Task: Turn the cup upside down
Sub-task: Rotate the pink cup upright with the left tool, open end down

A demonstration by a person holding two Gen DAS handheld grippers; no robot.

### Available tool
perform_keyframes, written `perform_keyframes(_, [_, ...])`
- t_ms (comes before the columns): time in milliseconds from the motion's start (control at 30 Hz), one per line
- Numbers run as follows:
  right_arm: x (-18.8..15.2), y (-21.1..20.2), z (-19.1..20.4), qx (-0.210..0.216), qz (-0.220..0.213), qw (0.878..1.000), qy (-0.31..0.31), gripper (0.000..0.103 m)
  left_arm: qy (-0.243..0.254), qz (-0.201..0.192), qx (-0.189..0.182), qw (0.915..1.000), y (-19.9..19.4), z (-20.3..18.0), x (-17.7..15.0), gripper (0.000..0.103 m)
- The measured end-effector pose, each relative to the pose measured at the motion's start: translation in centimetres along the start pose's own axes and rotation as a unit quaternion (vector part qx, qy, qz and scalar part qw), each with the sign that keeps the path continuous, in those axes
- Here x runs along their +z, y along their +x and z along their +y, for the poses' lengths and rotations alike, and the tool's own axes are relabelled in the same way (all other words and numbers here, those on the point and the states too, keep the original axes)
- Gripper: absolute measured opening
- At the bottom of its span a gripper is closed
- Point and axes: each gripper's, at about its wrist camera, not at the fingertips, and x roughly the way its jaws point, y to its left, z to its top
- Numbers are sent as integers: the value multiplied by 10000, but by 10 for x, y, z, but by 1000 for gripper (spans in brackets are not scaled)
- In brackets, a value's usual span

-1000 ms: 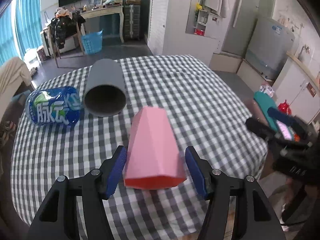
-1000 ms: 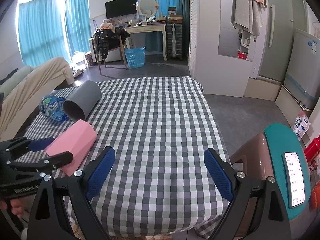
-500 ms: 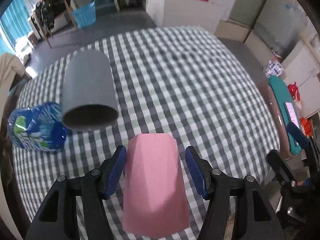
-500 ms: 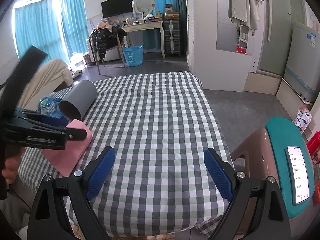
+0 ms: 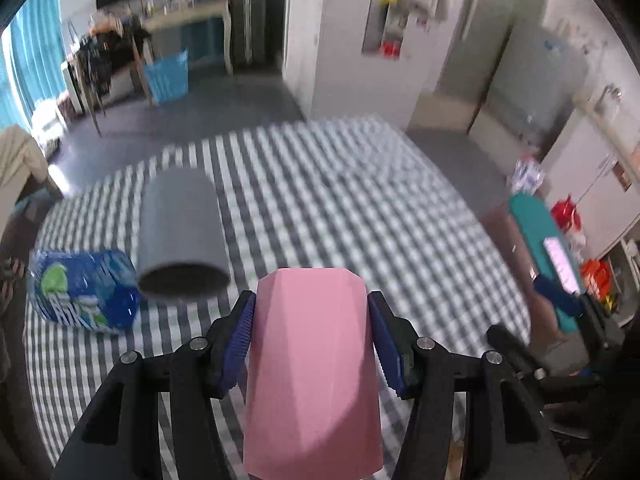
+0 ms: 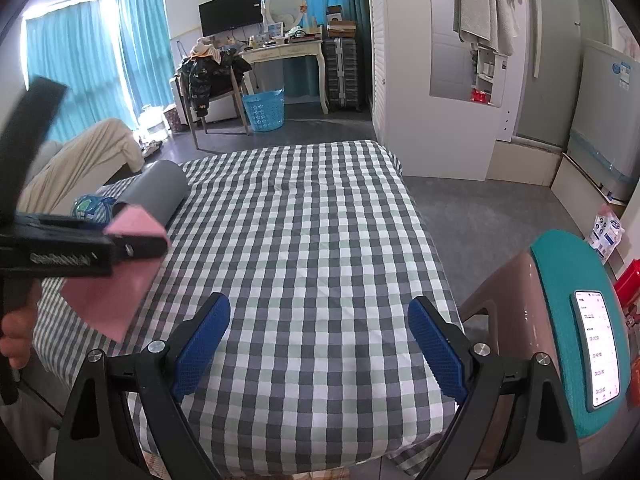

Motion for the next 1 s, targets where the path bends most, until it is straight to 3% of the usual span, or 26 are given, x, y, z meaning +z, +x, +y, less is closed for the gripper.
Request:
perform_keyframes(267, [-2,-7,5,-24,-86,10000,-39,91,-177,-1143,246,9930,-14,6,-30,57])
perform_keyframes(467, [-4,-11,10,-47,-77,9999,-126,91,-381,-1135,355,9922,-3,13,-72,57])
perform_keyframes(667, [-5,-13,19,-28,-94,9998,-201,91,-264,-773,355,9960,-1,14,-96,57])
perform_keyframes(767, [-5,-13,25,-18,-88,9996,-259,91,-53,-195,381,9991,4,8,-84,61])
perform_keyframes(867, [-5,-14,29,-16,-88,9996,-276,91,-209,497,193,9984,11,9,-67,76])
perform_keyframes(1000, [-5,-13,28,-73,-47,9997,-239,91,-185,995,40,9949,11,10,-43,76])
